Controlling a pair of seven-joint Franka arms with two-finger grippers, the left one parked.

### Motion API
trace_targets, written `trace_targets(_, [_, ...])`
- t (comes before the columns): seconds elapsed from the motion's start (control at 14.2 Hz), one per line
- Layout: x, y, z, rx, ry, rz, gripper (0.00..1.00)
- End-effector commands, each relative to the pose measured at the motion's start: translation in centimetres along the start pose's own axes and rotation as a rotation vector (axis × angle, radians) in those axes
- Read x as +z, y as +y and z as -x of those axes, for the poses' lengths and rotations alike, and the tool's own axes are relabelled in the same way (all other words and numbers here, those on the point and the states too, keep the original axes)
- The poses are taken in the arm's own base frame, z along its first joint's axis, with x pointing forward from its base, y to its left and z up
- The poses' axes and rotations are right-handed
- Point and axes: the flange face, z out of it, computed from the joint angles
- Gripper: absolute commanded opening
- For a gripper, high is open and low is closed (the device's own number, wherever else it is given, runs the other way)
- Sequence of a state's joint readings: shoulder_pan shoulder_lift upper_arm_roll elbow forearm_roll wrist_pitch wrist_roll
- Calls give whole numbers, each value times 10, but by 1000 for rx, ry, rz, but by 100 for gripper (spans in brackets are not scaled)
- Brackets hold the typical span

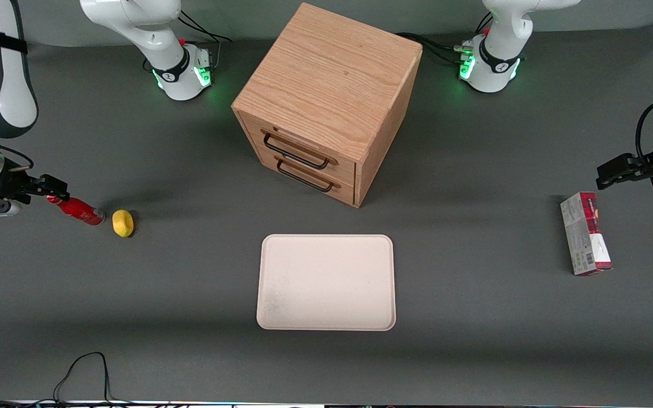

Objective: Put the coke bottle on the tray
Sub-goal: 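Lower the open right gripper over the cap end of the red Coca-Cola bottle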

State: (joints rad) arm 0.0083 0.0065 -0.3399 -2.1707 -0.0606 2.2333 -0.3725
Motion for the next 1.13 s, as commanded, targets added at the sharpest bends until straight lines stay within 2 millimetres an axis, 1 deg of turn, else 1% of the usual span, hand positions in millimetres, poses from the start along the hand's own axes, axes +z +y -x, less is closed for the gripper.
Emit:
trace_targets(0.0, [32, 21, 34, -51, 48, 19, 100])
trace_targets(0.28, [64, 29, 49, -56, 58, 32, 100])
trace_targets(0.49, [75, 32, 50, -60, 52, 40, 100])
trace_targets(0.56, [76, 32, 49, -61, 56, 42, 96])
trace_targets(0.64, [78, 31, 49, -61, 51, 42, 81])
trace_targets(0.71, [79, 32, 48, -56, 52, 39, 59])
trace_targets(0.85, [79, 33, 49, -45, 52, 33, 3])
trace_targets(0.92, [78, 33, 49, -43, 51, 30, 0])
trace_targets(1.06, [76, 35, 48, -6, 61, 6, 0])
